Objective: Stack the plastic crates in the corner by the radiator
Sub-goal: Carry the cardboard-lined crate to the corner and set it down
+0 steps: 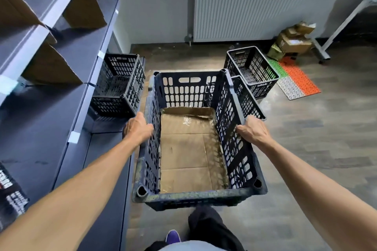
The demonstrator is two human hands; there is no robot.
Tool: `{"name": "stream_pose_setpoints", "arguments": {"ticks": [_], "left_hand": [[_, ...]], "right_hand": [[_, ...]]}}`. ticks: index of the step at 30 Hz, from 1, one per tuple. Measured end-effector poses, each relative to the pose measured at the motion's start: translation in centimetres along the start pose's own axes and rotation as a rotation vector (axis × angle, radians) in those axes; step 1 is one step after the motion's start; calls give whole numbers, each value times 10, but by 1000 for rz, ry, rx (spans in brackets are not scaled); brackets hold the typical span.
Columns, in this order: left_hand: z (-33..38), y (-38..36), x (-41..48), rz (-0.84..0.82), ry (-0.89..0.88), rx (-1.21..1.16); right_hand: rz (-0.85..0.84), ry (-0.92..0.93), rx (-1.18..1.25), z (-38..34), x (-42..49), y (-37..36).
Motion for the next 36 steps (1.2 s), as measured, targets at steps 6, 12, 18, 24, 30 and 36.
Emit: {"name": "stream_pose_setpoints", "arguments": {"ticks": [6, 12, 18, 24, 30, 36], "left_hand": [[34, 12, 60, -1, 37, -16], [61, 42, 103, 33, 61, -18], [81, 78, 165, 58, 37, -32], [89, 116, 245, 28, -13, -69], [101, 165, 311, 13, -55, -66], [114, 200, 362, 31, -63, -29]], "right_hand": [[-35, 10, -89, -13, 66, 43], [-13, 70, -94, -43, 116, 82], [6, 63, -70, -79, 168, 108], [24, 29, 2, -123, 219, 124], [41, 24, 52, -169, 264, 145], [31, 1, 65, -197, 312, 162]]}}
Point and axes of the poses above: each hand's wrist, its own x-axis towards the middle knuckle, its own y-axis out of the back of the hand, z = x × y, the point moved 8 cm from there along x, towards the middle knuckle, and after that the axes turned 15 degrees about -z, right-handed, at the moved point
